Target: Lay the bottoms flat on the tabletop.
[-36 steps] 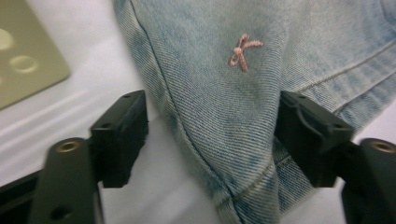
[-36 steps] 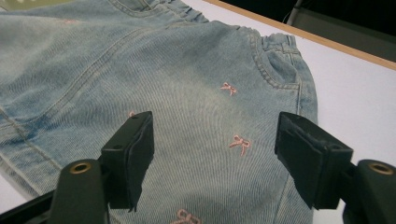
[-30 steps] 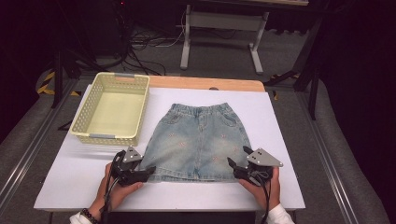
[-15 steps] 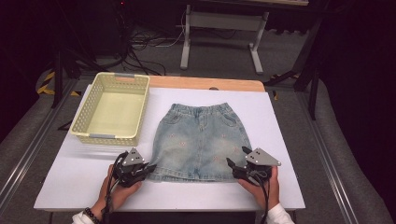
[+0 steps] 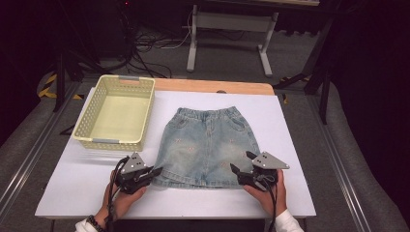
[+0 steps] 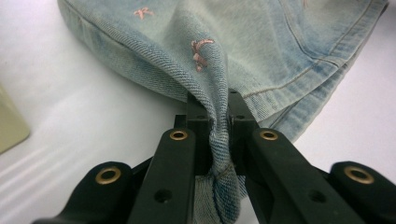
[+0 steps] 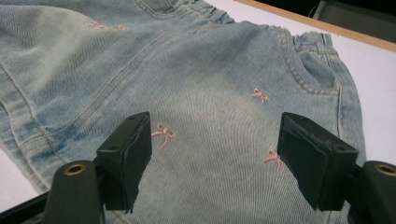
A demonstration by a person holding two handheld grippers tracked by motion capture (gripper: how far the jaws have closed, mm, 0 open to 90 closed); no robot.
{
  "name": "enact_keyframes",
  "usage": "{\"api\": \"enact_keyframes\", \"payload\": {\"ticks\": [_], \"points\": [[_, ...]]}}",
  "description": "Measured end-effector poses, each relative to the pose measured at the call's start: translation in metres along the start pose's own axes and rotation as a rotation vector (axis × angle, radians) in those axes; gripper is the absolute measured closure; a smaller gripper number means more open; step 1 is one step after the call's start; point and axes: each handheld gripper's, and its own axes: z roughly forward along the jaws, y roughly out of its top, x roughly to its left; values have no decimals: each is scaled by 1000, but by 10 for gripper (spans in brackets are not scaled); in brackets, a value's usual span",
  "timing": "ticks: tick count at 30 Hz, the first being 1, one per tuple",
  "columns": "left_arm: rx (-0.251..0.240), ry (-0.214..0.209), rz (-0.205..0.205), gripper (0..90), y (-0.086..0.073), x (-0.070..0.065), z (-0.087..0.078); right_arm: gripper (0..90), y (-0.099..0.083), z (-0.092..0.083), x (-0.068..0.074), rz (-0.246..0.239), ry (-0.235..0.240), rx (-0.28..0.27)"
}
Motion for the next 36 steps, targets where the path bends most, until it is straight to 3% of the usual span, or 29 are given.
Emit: {"api": "enact_keyframes", "payload": {"ticks": [4,8,16,22,25,31,36], "points": [[2,-17,23,843,5,-6,7,296,8,9,6,0,29,-7],[14,-22,56,843,10,-12,15,312,21,22,14,-32,46,-1],[24,-39,68,845,15,-16,27,316,69,61,33,-9,140,-9],[33,-38,79,845,15,-18,32,335,94,105,56,-10,240,40],[38,-41,82,846,15,-18,32,369,102,125,69,-35,298,75],[43,-37,91,847,15,-18,32,412,110,153,87,-70,335,140],[46,-34,100,847,15,-19,32,502,107,166,92,-71,326,189]]}}
